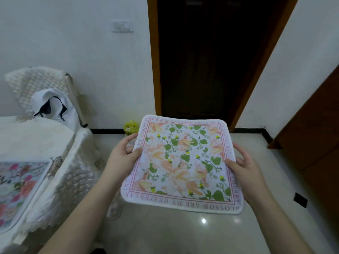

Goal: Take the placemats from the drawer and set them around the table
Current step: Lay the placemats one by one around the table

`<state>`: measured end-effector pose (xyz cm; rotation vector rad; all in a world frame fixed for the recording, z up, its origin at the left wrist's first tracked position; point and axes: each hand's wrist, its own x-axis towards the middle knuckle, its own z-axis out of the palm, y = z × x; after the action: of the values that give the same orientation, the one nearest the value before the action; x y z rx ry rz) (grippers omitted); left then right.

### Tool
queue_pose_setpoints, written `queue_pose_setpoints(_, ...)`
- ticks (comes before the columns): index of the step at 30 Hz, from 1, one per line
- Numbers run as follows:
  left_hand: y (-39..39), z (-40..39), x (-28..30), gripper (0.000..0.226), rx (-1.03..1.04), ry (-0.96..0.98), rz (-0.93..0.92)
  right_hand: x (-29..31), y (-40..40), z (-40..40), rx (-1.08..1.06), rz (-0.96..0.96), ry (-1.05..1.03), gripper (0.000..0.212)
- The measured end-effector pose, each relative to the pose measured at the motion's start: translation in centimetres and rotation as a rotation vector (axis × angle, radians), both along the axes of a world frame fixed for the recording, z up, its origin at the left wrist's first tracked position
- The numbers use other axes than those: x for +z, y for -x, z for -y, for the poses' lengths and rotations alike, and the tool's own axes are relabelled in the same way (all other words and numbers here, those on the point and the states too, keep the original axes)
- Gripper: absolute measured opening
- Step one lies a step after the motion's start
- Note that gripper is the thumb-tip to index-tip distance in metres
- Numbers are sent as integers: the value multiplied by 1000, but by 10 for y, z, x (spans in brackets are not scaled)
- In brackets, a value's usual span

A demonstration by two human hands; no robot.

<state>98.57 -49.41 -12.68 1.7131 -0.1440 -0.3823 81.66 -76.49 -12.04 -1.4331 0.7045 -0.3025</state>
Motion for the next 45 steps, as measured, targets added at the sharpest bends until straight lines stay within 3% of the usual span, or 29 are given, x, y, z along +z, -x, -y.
queue_pose_setpoints(13, -104, 24, 2, 43, 217, -13, 65, -2, -169, 55, 206, 12, -6, 44)
queue_pose_setpoints(28, -301, -47, 2, 42, 370, 39, 18, -2, -415, -1, 375, 29, 12, 49)
queue_pose_setpoints(45, -446, -67, -4, 41, 628, -10, 20, -16, -643, -21, 586, 27, -46, 57)
